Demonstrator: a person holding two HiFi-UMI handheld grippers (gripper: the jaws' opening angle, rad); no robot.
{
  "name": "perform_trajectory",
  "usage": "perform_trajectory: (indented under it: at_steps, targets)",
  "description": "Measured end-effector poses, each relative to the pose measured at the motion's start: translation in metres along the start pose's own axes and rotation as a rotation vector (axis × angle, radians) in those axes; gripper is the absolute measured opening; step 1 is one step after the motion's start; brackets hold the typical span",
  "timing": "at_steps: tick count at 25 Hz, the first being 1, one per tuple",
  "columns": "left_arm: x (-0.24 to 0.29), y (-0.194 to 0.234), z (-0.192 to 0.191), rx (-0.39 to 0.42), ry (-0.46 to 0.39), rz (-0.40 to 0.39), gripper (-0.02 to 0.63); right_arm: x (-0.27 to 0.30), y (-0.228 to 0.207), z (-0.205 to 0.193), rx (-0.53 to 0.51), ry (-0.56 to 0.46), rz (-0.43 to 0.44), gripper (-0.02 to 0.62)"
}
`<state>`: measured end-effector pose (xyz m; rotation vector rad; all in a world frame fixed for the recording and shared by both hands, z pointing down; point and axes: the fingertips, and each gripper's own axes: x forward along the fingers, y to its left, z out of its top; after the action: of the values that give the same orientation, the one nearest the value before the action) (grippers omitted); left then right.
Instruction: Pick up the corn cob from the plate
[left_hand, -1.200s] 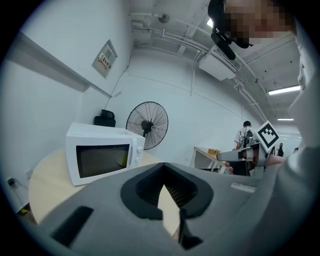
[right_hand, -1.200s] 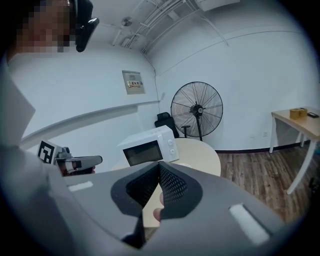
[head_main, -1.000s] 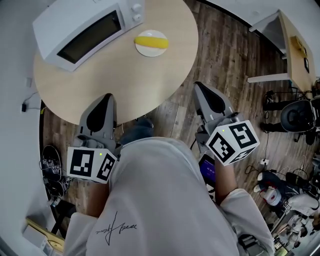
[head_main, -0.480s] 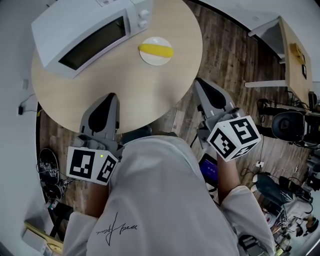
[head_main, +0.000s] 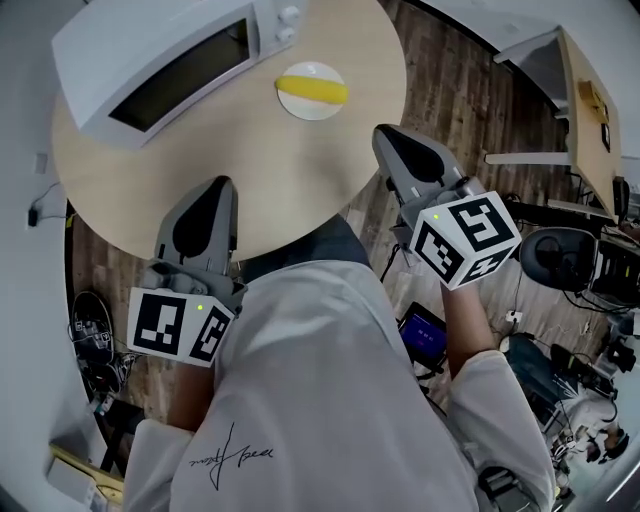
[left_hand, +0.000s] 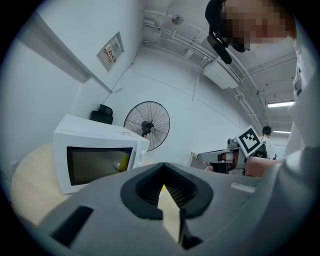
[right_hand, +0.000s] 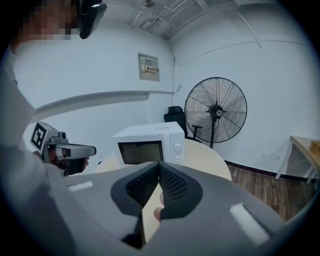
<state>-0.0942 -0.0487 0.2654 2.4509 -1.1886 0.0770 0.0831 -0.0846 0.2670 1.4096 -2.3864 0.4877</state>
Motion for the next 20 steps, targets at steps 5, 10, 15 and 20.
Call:
perform_trajectory:
  at_steps: [5,10,15,20]
  targets:
    - [0.000,0.001,-0.003,0.011,0.010,0.003,-0.009,0.019,-0.007,-0.011,-0.011,0.036,0.017,0.022]
    - [-0.012,0.002,0.000,0.007,-0.010,0.032,-0.009,0.036,-0.006,-0.025,-0.059,0.082,0.034,0.029]
    - [-0.014,0.006,0.001,-0.003,-0.016,0.069,-0.009,0.054,-0.009,-0.031,-0.112,0.116,0.060,0.029]
    - [-0.006,0.001,0.000,-0.011,-0.011,0.085,-0.009,0.070,-0.027,-0.033,-0.127,0.121,0.069,0.031]
